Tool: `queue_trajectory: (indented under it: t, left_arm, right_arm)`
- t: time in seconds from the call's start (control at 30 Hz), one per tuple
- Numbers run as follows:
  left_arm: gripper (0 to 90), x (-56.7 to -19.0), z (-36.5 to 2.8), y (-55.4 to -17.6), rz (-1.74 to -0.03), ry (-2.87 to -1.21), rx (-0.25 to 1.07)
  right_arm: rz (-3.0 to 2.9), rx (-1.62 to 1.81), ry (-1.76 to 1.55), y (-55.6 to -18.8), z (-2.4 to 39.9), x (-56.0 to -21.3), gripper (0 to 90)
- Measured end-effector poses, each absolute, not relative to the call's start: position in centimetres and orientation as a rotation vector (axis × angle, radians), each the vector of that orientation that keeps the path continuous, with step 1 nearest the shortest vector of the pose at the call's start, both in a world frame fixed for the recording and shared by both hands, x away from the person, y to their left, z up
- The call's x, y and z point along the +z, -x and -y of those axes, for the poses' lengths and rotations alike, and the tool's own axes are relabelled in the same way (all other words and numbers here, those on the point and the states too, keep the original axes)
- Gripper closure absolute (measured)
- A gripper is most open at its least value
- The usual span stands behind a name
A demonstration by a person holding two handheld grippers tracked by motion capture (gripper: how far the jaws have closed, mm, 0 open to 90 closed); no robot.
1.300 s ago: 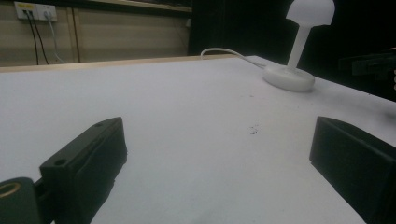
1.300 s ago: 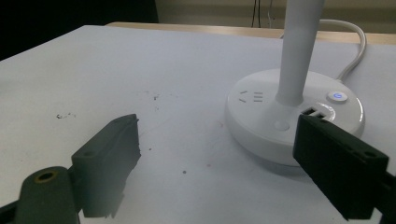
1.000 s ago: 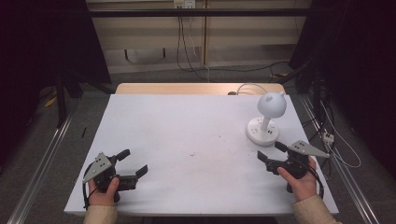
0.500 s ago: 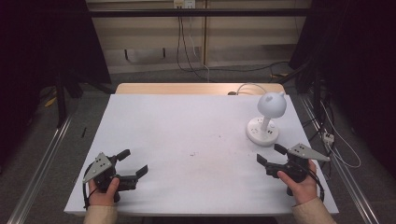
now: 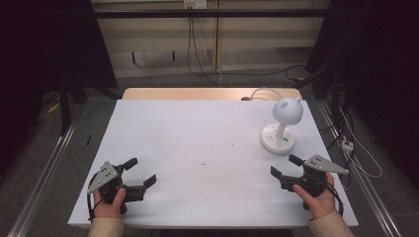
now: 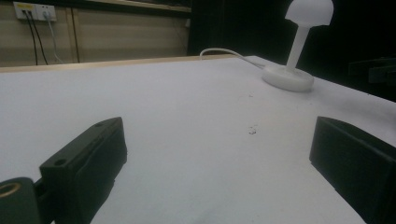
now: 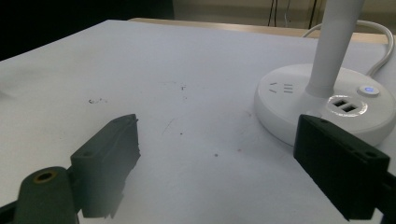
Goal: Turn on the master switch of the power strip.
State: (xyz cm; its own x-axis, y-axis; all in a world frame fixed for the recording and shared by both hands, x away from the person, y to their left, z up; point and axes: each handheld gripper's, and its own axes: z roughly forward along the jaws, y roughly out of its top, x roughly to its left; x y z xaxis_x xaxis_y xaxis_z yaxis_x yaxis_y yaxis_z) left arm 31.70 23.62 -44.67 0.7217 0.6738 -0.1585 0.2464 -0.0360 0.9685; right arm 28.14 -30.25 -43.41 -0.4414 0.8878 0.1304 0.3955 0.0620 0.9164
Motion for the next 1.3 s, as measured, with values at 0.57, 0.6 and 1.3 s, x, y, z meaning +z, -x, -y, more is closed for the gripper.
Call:
queue_trajectory:
  t: [0.57,0.6,1.3]
  left_arm:
    - [3.6,-44.7,-23.8,-31.7,-0.765,-1.611,0.410]
    - [3.5,-44.7,-23.8,-31.7,-0.765,-1.610,0.409]
    - [3.6,-44.7,-23.7,-31.6,-0.768,-1.609,0.406]
  right_arm:
    - [-1.911,1.358,-1.257,-27.5,29.8,-43.7,14.1]
    - [-1.916,1.358,-1.250,-27.5,29.8,-43.8,14.1]
    - [-1.925,1.377,-1.224,-26.4,30.2,-43.7,13.8]
